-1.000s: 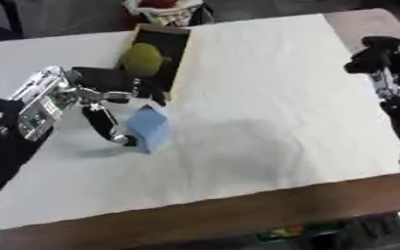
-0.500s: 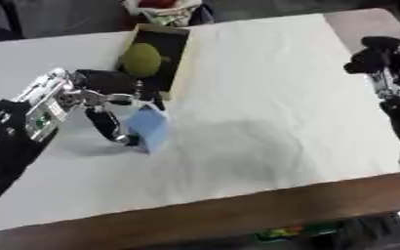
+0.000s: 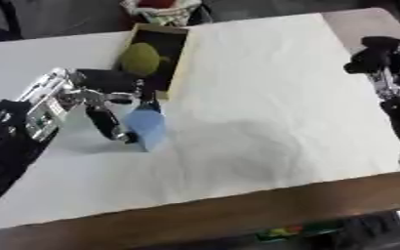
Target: Pick up objects on the table and place them in the box.
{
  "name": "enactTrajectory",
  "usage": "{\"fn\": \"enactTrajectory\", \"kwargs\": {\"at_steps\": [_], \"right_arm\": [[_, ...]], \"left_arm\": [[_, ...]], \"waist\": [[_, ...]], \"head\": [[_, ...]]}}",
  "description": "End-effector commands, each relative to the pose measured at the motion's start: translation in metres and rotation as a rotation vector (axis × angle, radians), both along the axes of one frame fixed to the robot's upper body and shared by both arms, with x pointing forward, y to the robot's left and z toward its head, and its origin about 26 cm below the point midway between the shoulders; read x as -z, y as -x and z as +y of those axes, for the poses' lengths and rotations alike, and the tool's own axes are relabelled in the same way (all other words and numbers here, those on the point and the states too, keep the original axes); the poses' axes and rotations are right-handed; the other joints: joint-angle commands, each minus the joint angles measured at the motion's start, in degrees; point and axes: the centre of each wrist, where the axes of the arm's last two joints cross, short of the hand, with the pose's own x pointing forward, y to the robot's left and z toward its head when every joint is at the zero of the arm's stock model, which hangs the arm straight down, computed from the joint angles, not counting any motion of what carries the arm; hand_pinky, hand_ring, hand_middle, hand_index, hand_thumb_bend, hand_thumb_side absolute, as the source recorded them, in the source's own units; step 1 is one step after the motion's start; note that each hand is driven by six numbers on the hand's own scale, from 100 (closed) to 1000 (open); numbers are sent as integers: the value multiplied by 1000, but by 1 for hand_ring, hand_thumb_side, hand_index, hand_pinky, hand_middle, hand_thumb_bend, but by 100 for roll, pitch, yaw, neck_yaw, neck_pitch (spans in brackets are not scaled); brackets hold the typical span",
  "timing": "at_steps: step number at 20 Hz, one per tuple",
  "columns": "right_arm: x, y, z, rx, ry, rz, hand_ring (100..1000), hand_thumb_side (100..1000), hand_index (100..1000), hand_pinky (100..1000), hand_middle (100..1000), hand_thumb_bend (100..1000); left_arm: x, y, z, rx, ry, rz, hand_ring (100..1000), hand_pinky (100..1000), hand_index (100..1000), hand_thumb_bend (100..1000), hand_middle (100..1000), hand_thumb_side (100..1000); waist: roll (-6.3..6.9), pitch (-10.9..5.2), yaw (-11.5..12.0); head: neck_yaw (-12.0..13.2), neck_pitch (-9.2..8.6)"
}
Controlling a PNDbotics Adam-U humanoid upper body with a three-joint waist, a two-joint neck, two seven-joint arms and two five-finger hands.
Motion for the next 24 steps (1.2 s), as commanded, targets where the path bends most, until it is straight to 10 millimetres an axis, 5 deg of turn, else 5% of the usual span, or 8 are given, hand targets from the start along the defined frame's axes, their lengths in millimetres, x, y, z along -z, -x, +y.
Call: {"fn": "enactTrajectory", "kwargs": {"at_steps": [1,2,3,8,24], "right_arm": [[-7,0,-1,-5,4,-21,619,517,760,676,577,100],[-7,0,-1,-5,5,-20,619,513,760,676,577,100],[-7,0,-1,-5,6,-20,619,517,760,676,577,100],[-6,0,0,-11,8,-18,619,518,760,676,576,100],[-11,-3,13,-88,20,-20,616,520,759,675,574,100]], "left_arm": [[-44,5,12,61,-42,-66,652,766,642,255,528,145],[-56,6,13,51,-27,-90,657,769,648,176,541,168],[-65,8,14,39,-16,-113,660,770,652,266,544,144],[-97,4,23,-69,43,-211,678,774,673,258,568,146],[-78,-54,55,-565,274,-507,726,767,719,257,611,113]], "waist": [[4,-82,-2],[12,-86,-1],[18,-88,-2],[45,-86,-32],[90,69,-451]], "head": [[-30,27],[-30,27],[-31,27],[-50,27],[193,27]]}}
